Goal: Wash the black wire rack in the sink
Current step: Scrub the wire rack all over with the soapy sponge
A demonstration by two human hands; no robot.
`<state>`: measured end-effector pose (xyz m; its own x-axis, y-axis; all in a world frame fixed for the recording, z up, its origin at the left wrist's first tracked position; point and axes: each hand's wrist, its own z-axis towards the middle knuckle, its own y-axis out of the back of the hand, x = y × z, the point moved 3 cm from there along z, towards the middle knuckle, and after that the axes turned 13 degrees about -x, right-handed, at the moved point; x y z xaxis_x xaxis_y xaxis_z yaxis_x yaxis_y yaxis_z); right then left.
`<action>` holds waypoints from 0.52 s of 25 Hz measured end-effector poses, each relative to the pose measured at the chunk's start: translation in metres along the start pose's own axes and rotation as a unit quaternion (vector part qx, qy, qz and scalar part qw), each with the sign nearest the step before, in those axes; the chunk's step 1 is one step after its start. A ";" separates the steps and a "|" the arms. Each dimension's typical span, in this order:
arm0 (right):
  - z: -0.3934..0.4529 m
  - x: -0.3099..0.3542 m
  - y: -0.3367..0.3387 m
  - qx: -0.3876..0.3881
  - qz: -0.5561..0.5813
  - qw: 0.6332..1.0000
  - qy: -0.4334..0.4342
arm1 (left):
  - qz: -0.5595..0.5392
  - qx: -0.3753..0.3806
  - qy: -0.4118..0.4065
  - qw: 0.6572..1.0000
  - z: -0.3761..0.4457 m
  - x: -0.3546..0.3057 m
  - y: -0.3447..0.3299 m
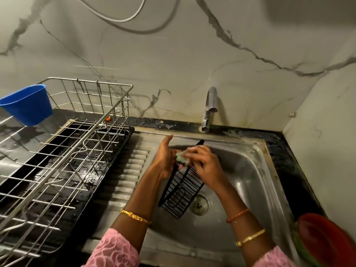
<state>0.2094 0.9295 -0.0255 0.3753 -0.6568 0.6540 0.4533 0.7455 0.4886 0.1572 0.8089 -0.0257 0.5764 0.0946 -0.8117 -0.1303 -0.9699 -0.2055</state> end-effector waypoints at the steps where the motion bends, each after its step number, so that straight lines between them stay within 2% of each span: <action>1: 0.009 -0.006 0.002 -0.006 -0.022 0.999 -0.043 | 0.006 -0.015 -0.013 1.000 0.001 0.002 0.001; 3: 0.019 -0.013 0.008 -0.005 -0.054 0.992 -0.111 | 0.014 -0.027 -0.019 0.999 0.003 0.003 0.003; 4: 0.017 -0.011 0.008 -0.001 -0.060 0.991 -0.117 | 0.014 -0.023 -0.015 1.000 0.004 0.004 0.004; 9: -0.025 0.032 0.004 0.050 -0.007 0.999 -0.012 | 0.016 -0.017 0.011 1.000 0.009 0.010 0.004; 11: -0.014 0.020 0.006 0.035 -0.029 0.999 -0.013 | 0.027 0.013 -0.006 1.000 0.009 0.011 0.002; 13: 0.008 -0.006 0.016 -0.011 -0.066 0.995 -0.076 | 0.035 0.050 -0.019 0.998 0.005 0.010 -0.001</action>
<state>0.2079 0.9466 -0.0167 0.1855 -0.7230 0.6655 0.5085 0.6502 0.5646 0.1587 0.8124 -0.0363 0.5327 0.0371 -0.8455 -0.2503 -0.9474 -0.1993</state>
